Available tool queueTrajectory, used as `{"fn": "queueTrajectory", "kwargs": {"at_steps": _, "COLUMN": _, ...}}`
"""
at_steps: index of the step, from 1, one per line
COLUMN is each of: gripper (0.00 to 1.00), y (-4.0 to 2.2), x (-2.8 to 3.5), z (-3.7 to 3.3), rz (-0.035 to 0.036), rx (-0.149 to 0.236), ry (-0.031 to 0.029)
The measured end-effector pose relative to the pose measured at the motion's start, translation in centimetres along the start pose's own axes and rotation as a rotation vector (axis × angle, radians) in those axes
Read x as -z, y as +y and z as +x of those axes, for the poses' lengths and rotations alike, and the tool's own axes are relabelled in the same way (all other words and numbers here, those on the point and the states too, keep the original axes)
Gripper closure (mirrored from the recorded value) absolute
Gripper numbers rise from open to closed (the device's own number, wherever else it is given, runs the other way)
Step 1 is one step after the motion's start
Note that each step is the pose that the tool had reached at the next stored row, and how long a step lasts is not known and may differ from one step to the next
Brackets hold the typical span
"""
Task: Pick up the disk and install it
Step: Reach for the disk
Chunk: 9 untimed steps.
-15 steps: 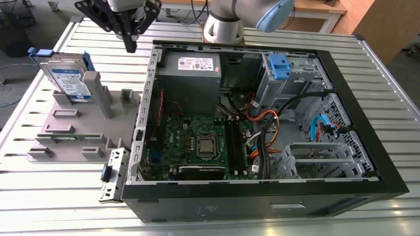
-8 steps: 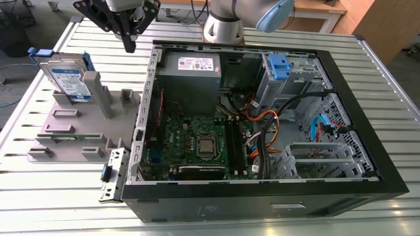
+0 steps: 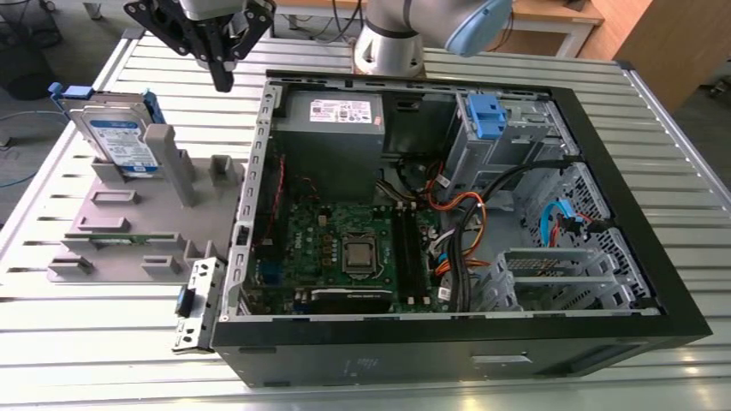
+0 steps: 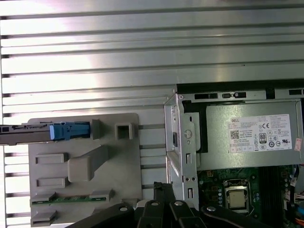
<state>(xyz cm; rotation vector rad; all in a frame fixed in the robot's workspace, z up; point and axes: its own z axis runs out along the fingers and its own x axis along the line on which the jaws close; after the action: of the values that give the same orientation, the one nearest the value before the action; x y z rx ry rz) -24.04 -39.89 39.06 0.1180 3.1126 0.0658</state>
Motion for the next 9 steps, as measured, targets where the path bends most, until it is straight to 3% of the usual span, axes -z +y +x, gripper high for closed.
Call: {"fn": "queueTrajectory", "kwargs": {"at_steps": 9, "gripper": 0.89, "y": -0.02, "x": 0.0, "z": 0.26, "rz": 0.0, "rx": 0.0, "ry": 0.0}}
